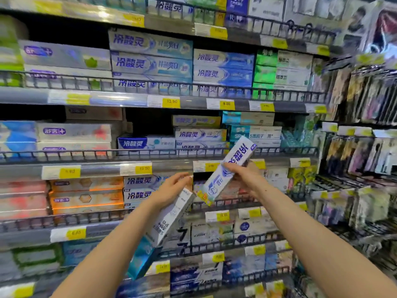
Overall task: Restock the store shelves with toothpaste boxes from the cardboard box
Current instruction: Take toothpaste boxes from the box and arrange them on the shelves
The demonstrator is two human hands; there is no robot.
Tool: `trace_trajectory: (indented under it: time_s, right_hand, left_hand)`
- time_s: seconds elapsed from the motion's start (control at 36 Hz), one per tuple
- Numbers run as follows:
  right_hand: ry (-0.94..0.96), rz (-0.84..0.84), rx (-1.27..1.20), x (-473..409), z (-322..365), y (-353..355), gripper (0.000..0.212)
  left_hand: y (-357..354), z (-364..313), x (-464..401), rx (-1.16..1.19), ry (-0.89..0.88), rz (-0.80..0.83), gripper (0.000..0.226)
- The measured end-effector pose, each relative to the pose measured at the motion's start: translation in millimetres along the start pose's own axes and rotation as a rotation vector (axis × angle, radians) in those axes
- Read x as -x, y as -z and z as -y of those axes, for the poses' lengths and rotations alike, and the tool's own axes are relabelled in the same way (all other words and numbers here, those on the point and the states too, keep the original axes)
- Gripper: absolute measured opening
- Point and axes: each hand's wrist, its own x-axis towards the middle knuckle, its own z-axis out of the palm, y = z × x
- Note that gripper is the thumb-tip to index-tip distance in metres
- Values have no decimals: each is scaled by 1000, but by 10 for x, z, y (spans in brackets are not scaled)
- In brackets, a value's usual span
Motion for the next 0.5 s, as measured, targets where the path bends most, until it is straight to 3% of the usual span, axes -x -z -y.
trace_trajectory:
  time_s: [0.14,0.25,0.36,0.42,0.5]
  right_hand:
    - [66,134,230,5,62,15,42]
    - [98,386,653,27,94,-44,62]
    - [105,595,841,73,204,-144,49]
    - [90,623,860,92,228,-169,39]
    - [84,608,831,115,263,-220,34]
  left_hand:
    - [123,-137,-27,-113,-63,52,38]
    - [198,-282,-64,-182,-146,86,40]
    - [211,-409,-63,-209,-201,180,27]
    - [212,-413,-69,-254,-241,206,15]
    - [263,-356,-72,-224,-249,184,15]
